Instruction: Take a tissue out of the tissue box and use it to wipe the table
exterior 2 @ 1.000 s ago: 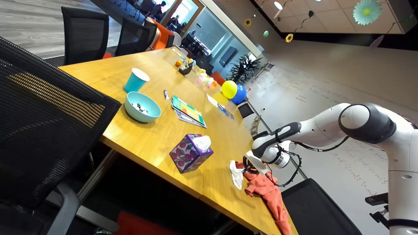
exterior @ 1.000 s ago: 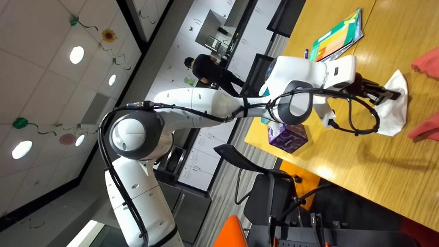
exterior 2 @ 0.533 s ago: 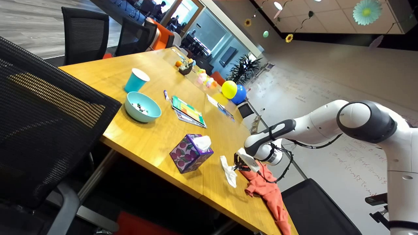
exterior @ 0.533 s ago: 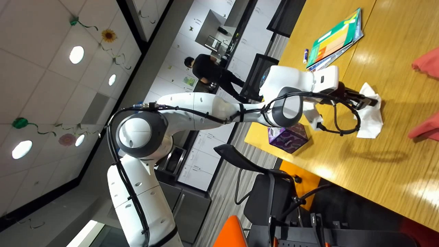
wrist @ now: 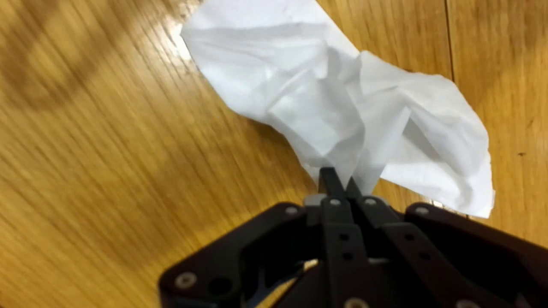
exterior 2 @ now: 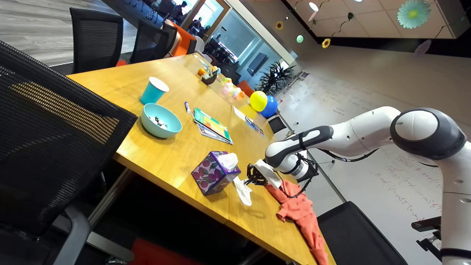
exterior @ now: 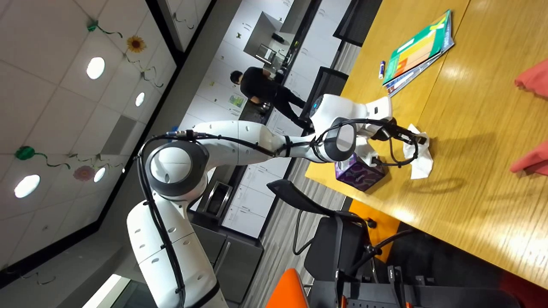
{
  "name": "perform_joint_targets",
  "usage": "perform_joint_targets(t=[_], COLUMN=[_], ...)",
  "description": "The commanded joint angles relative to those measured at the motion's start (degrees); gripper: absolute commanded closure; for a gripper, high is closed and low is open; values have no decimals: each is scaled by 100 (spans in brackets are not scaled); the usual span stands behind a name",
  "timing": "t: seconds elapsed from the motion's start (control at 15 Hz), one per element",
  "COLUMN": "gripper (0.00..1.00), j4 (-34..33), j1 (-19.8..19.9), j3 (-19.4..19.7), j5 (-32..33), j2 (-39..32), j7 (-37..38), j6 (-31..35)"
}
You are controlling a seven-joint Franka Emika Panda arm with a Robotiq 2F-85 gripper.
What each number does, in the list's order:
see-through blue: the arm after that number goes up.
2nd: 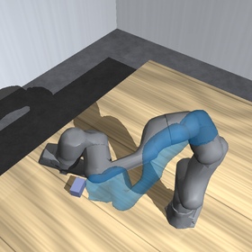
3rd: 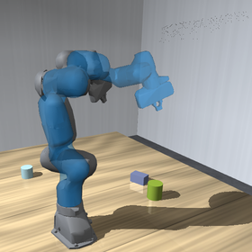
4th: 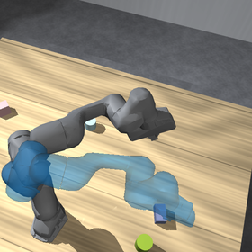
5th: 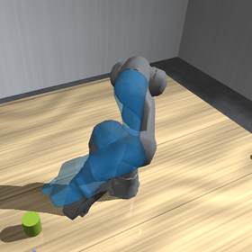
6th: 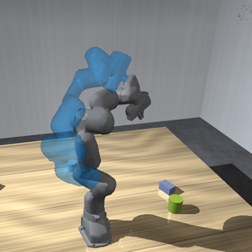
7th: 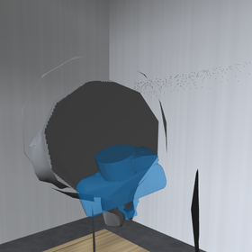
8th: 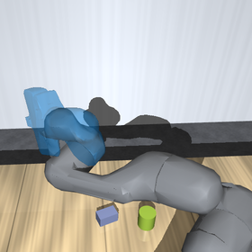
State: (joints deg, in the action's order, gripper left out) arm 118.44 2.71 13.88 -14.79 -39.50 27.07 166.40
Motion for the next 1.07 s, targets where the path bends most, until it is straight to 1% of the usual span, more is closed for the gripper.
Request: perform_joint_targets(t=[0.0, 0.2, 0.27, 0.53, 0.8, 0.93, 1.0], gripper=[100, 100, 100, 100, 100, 100, 100], j4=[232, 492, 607, 1205, 1718, 1859, 1901], j1=[5, -17, 50, 64, -51, -146, -217], j3=[30, 75, 9, -23, 80, 234, 391], j5=[3, 23, 11, 101, 277, 441, 541], j2=[327, 623, 780, 1500, 2161, 2398, 2490], j7=[-110, -135, -221, -531, -587, -402, -240], j6=[-127, -137, -186, -141, 188, 361, 460])
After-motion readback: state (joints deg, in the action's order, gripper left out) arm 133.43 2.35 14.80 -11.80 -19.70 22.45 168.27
